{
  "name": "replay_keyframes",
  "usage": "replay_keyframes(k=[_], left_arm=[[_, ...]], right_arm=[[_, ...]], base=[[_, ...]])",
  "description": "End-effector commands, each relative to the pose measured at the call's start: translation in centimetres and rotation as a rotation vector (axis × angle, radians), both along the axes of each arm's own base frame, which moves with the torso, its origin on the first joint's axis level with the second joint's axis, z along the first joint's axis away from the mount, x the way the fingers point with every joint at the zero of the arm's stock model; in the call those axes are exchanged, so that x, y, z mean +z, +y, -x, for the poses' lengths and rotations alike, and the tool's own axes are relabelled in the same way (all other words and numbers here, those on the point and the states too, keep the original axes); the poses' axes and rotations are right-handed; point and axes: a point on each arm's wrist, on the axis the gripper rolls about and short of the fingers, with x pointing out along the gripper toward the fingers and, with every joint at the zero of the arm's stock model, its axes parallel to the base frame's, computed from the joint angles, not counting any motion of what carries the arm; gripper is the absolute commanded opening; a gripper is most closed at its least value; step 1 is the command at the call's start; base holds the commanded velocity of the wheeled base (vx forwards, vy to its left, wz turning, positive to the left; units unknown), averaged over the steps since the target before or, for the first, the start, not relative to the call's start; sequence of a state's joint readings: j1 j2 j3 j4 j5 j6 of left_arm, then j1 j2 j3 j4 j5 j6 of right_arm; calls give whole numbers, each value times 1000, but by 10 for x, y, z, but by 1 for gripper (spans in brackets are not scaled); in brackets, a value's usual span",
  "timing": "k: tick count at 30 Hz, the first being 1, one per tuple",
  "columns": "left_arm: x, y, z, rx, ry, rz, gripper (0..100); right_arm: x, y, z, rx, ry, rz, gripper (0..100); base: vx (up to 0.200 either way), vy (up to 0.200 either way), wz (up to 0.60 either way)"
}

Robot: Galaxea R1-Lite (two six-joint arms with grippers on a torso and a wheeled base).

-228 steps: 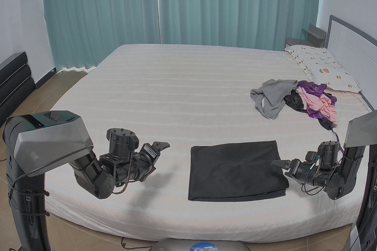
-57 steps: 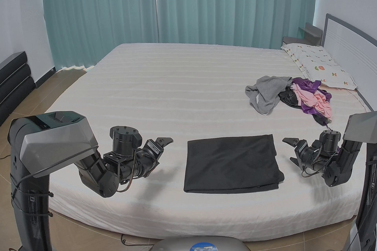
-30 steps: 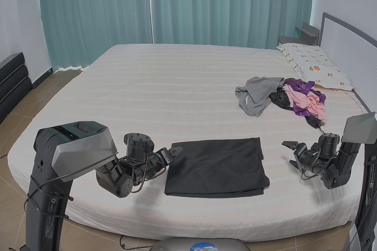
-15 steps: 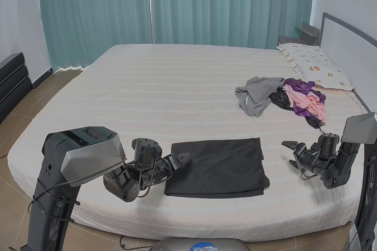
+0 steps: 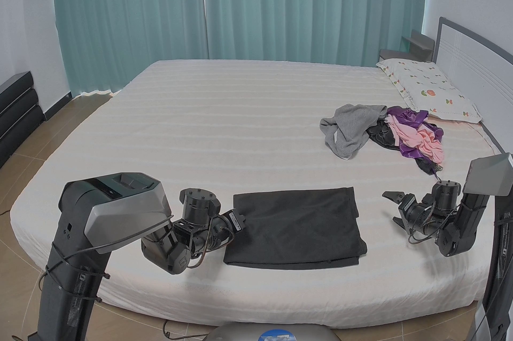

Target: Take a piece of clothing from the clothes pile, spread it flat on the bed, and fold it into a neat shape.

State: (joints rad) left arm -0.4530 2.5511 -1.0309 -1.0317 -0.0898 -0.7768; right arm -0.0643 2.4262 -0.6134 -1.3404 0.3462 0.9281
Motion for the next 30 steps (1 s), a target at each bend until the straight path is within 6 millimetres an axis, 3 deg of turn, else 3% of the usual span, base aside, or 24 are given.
replay_keyframes(k=[1, 30], left_arm=[[1, 1, -1, 8, -3, 1, 0], [8, 5, 5, 91, -15, 8, 0]], right_arm=[[0, 0, 0, 0, -1, 0, 100], [-4, 0, 2, 13, -7, 24, 100]], base=[[0, 0, 0], [0, 7, 0]])
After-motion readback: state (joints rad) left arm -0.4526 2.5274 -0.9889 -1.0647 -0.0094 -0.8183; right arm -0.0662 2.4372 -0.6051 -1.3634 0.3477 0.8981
